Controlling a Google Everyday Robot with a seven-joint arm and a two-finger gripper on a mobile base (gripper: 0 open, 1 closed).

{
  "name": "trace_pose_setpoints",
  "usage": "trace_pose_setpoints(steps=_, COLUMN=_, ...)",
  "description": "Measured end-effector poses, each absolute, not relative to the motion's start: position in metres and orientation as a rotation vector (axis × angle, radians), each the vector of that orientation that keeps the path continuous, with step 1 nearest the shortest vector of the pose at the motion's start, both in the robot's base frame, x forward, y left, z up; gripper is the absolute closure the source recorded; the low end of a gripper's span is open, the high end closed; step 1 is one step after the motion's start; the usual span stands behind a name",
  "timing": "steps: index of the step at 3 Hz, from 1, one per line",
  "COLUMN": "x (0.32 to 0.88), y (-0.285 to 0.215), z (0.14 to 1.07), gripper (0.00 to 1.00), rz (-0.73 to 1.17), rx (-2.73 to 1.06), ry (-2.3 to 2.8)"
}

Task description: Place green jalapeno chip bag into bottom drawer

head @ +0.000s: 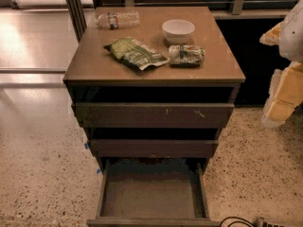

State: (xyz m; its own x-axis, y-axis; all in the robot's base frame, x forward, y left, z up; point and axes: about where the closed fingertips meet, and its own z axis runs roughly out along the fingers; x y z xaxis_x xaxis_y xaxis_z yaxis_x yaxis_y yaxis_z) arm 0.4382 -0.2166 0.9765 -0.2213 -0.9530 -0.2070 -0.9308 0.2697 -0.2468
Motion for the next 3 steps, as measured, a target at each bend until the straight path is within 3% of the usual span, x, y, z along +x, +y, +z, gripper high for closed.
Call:
trace_pose_setpoints(steps=1, x=0.438, y=-0.217, z=0.977, gripper=0.0, rz=-0.1, rx=-1.724, ry=2.231)
trace_pose_setpoints(steps=3, x=0.537, y=-0.16, z=0.953, gripper=0.0, rz=-0.101, rx=-1.859, ry=2.017)
